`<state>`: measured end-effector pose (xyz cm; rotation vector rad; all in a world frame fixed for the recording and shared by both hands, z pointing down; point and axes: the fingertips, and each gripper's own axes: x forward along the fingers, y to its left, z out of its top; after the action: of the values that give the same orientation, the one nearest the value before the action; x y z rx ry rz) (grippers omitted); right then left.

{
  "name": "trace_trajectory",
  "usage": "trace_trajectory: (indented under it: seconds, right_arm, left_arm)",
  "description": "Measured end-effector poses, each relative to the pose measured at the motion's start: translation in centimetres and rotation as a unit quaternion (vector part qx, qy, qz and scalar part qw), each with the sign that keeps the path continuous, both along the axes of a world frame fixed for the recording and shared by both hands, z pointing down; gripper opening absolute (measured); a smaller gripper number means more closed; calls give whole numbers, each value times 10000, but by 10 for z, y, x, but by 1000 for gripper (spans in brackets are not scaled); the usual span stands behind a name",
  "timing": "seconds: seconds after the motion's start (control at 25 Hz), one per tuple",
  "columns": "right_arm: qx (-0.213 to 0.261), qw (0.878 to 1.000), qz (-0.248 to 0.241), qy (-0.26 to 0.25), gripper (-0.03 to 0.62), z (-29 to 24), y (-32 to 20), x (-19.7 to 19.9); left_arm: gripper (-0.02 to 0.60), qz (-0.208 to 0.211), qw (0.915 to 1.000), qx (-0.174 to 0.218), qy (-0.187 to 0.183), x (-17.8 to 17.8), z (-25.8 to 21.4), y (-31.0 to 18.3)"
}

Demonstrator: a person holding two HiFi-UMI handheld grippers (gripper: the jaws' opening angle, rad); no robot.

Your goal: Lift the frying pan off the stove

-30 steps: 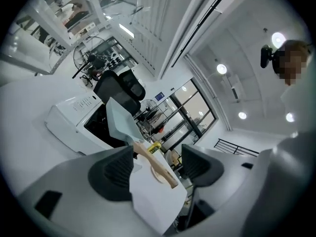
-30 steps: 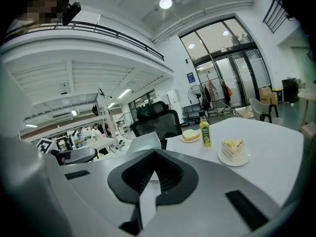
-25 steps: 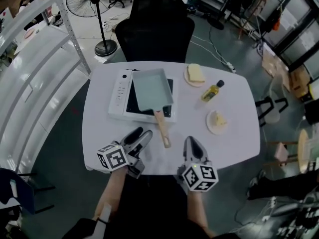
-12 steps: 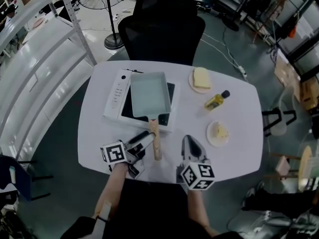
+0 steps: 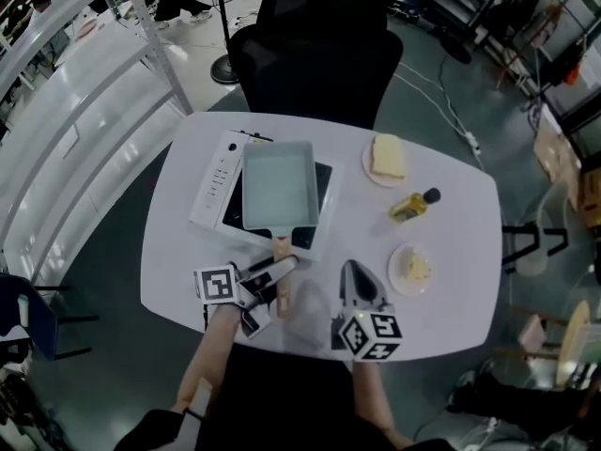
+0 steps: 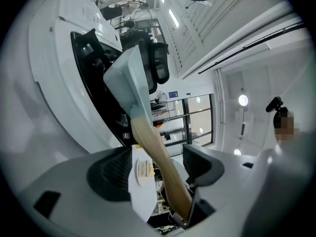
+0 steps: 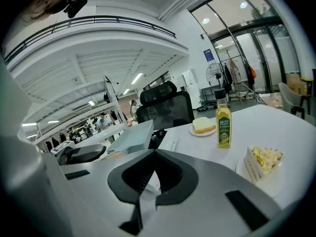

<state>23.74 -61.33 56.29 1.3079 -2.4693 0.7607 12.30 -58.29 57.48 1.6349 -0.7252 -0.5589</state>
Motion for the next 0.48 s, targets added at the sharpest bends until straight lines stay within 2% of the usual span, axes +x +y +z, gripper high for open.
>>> trace_trajectory:
  seconds: [0.08, 0.2, 0.28, 0.32, 0.36, 0.48]
  right_arm:
    - [-25, 10000, -60, -4, 5, 4, -5, 1]
    - [-59, 9998, -167, 21, 5, 9, -8, 2]
    - [-69, 9998, -198, 32, 5, 14, -10, 5]
    - [-71, 9997, -222, 37, 5, 15, -11, 6]
    - [-73, 9996, -254, 45, 5, 17, -11, 6]
    - [-62, 9993, -352, 64, 5, 17, -11, 5]
  left_arm:
    - [304, 103, 9999, 129, 39, 7, -2, -4]
    - [303, 160, 9999, 63, 3, 11, 4, -4]
    - [302, 187, 9997, 156, -73, 12, 5, -5]
    - [281, 190, 9996, 171, -148, 12, 6, -6]
    - [226, 186, 9995, 139, -217, 12, 8, -6]
    - [192, 249, 9990, 256, -279, 14, 6, -7]
